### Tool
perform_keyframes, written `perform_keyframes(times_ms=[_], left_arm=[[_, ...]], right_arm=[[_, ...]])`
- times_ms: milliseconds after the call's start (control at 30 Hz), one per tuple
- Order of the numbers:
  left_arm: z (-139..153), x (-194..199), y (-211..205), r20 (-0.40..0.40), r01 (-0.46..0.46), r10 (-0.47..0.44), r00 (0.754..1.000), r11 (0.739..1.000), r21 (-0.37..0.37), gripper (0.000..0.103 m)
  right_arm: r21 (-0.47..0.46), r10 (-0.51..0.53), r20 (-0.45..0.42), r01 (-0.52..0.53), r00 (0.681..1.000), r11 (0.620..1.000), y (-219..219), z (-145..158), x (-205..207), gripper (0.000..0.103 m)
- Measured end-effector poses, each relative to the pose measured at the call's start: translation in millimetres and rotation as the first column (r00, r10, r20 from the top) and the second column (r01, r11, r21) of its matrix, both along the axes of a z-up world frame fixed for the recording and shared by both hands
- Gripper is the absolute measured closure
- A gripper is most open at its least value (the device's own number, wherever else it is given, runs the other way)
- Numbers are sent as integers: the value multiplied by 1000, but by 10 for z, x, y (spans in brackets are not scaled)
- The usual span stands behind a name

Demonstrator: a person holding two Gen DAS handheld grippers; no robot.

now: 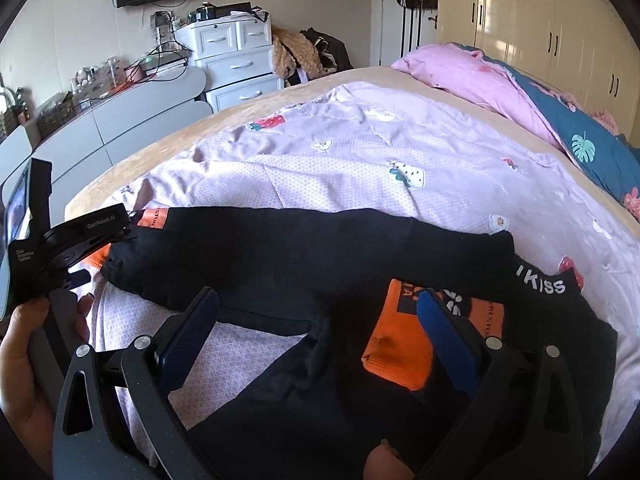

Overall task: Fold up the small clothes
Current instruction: 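Move the left gripper to the other sleeve's orange cuff, then close the left gripper on the orange cuff and lift it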

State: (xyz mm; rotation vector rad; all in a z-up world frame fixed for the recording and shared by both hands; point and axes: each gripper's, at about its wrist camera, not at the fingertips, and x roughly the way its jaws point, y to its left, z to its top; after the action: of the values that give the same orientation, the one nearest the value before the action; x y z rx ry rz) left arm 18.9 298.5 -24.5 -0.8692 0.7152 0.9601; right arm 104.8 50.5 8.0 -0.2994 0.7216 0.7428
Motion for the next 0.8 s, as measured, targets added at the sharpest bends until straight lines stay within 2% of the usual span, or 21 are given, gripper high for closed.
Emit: perform_keyframes(times_ms=[100, 167, 200, 267, 333, 367, 433, 467, 533, 667, 800], left_arm=[[-84, -5, 106, 23, 7, -7, 1000, 999, -37, 9], [-77, -29, 148, 65, 24, -21, 998, 999, -40, 9], [-61, -58, 172, 115, 41, -37, 993, 999, -32, 9], [-54, -96, 198, 152, 45, -40, 988, 998, -33, 20], [-59, -112, 209, 170, 47, -40, 985, 998, -37, 48], [-63, -117, 211, 179, 51, -44, 983, 998, -38, 54], [-63, -109, 221, 200, 59, -49, 978, 997, -47, 84], [-57, -117, 227, 215, 62, -51, 975, 997, -44, 89], [56, -122, 174, 239, 81, -79, 968, 997, 1, 93], [330, -80, -15, 300, 157, -179, 937, 983, 96, 95], [528, 1, -203, 357, 235, -275, 893, 960, 151, 96]], right_arm=[[3, -8, -10, 8, 1000, 1000, -49, -37, 3, 4], [11, -18, -18, 18, 1000, 1000, -109, -55, 8, 4], [17, -28, -23, 28, 999, 999, -160, -57, 14, 4], [31, -45, -31, 46, 999, 998, -255, -59, 18, 4], [46, -64, -39, 65, 997, 997, -351, -54, 27, 4], [54, -73, -44, 76, 996, 996, -398, -49, 33, 4], [77, -95, -54, 99, 994, 992, -516, -36, 28, 4], [86, -102, -59, 107, 993, 991, -556, -31, 22, 4], [102, -114, -64, 120, 991, 988, -651, -22, -7, 4], [118, -129, -54, 135, 990, 984, -790, 2, -89, 4], [140, -143, -65, 151, 988, 979, -935, 30, -144, 4]])
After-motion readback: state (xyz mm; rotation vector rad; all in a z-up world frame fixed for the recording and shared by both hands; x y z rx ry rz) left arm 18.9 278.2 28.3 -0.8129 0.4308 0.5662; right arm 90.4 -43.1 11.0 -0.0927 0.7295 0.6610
